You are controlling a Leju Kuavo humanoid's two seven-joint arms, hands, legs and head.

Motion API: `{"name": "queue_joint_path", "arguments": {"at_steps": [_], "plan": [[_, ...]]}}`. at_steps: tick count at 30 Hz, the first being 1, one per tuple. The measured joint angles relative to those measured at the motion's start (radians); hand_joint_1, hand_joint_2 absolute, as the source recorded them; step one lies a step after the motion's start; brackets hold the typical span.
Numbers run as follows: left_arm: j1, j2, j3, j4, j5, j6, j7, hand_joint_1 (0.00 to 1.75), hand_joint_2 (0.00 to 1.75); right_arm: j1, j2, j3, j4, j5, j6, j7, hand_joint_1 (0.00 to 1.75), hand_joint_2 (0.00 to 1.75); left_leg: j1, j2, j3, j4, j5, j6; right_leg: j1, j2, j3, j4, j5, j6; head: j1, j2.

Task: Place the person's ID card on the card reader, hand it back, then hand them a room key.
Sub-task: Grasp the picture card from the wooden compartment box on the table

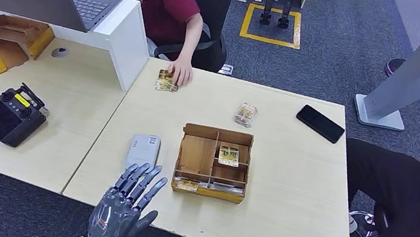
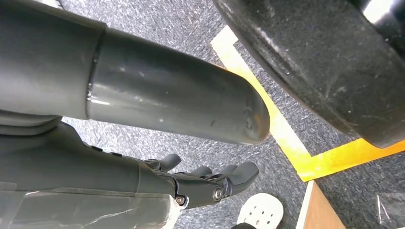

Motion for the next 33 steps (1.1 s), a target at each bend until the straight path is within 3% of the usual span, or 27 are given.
{"name": "queue_joint_path", "arguments": {"at_steps": [11,23,29,33], "plan": [[-0.014,-0.068,0.006,0.094,0.053,0.000,-0.040,0.00,1.75,-0.001,0.000,0.008,0.005,-0.008,-0.004,-0.001,0.00,0.00,0.000,0.000,0.000,0.000,0.000,0.000,0.000,0.000,0.000,0.000,0.000,0.000,0.000,0.000],[-0.033,-0.158,0.081,0.141,0.033,0.000,-0.069,0.00,1.75,-0.008,0.000,0.031,0.005,-0.014,-0.001,0.006,0.00,0.00,0.000,0.000,0.000,0.000,0.000,0.000,0.000,0.000,0.000,0.000,0.000,0.000,0.000,0.000],[-0.047,-0.224,0.142,0.173,0.140,0.000,-0.182,0.00,1.75,-0.011,0.001,0.041,0.005,-0.017,-0.001,0.014,0.00,0.00,0.000,0.000,0.000,0.000,0.000,0.000,0.000,0.000,0.000,0.000,0.000,0.000,0.000,0.000],[-0.069,-0.260,0.179,0.211,0.149,0.000,-0.199,0.00,1.75,-0.011,0.001,0.053,0.005,-0.017,0.000,0.016,0.00,0.00,0.000,0.000,0.000,0.000,0.000,0.000,0.000,-0.001,0.000,0.000,0.000,0.000,0.000,0.000]]}}
